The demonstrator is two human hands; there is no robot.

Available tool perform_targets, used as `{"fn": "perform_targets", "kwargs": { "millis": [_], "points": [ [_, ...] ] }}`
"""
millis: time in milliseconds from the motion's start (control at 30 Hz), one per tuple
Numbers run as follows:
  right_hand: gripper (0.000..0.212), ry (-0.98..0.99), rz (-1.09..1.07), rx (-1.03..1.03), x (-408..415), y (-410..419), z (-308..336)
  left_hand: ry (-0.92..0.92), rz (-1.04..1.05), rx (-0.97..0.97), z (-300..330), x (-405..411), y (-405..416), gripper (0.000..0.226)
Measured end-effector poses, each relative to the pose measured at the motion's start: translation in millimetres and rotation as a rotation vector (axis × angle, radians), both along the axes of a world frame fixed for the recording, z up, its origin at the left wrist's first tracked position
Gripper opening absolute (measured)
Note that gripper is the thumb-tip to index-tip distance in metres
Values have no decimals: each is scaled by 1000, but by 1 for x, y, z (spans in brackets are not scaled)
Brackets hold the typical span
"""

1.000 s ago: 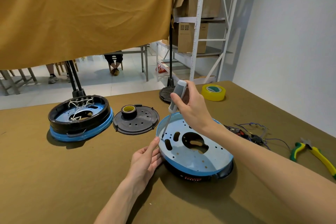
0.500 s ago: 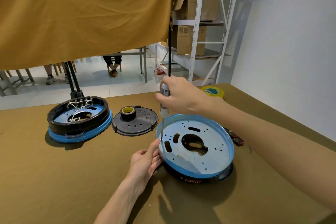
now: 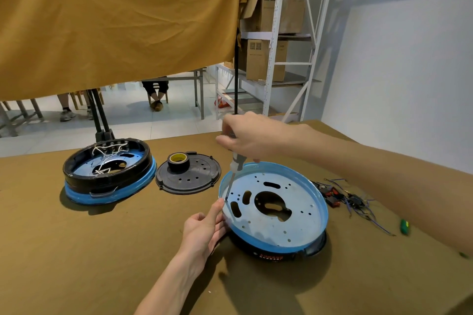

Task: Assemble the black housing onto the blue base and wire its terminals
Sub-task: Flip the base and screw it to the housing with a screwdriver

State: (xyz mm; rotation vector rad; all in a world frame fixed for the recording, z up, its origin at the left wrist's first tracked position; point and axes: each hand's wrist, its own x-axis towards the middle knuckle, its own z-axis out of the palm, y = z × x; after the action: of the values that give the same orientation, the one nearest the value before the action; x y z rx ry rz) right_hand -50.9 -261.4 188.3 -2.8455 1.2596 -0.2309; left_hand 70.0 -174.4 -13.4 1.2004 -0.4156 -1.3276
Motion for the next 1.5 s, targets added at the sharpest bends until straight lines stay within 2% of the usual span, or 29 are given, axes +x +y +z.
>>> {"fn": "perform_targets", "kwargs": {
  "millis": [100, 133, 200, 233, 267, 300, 400, 433, 533, 600, 767, 900, 1033, 1100, 1200, 1333, 1433, 1500],
  "points": [
    [38, 19, -9, 319, -2, -1, 15, -24, -5, 10, 0, -1, 0, 108],
    [34, 23, -9, 308, -1, -2, 16, -34, -7, 14, 0, -1, 0, 107],
    [17, 36, -7, 72, 4, -4, 9, -58, -14, 22, -2, -1, -1, 104],
    [18, 59, -8, -78, 7, -7, 4, -71, -19, 26, -3, -1, -1, 103],
    [23, 75, -5, -137, 9, -10, 1, -82, -22, 28, -4, -1, -2, 103],
    [27, 91, -8, -81, 9, -12, 3, -92, -24, 28, -4, -1, -2, 104],
    [42, 81, -53, 282, 6, -18, 18, -143, -46, 14, -8, 0, -3, 110],
    [41, 66, -53, 308, 5, -20, 19, -174, -64, 12, -9, -1, -3, 108],
    [24, 65, -7, 96, 7, -19, 10, -232, -122, 27, -10, 1, -4, 91],
    [30, 77, 6, 16, 8, -18, 6, -224, -178, 45, -9, 5, -4, 84],
    [32, 65, -7, 286, 7, -16, 19, -198, -337, 62, 1, 18, -2, 94],
    [31, 113, 21, 39, 6, -16, 13, -76, -364, 109, 5, 29, 1, 87],
    [23, 58, 16, 265, 0, -15, 16, 46, -353, 170, 10, 38, 5, 80],
    [22, 42, 11, 224, -3, -14, 15, 67, -337, 198, 12, 37, 6, 78],
    [34, 89, -5, 93, -5, -13, 8, 81, -334, 196, 12, 36, 6, 72],
    [30, 51, 6, 277, -13, -9, 16, 91, -343, 184, 11, 37, 8, 70],
    [26, 60, -2, 136, -14, -7, 12, 101, -349, 184, 11, 36, 8, 65],
    [28, 69, -5, 153, -15, -4, 10, 104, -347, 178, 11, 36, 8, 60]
  ]
}}
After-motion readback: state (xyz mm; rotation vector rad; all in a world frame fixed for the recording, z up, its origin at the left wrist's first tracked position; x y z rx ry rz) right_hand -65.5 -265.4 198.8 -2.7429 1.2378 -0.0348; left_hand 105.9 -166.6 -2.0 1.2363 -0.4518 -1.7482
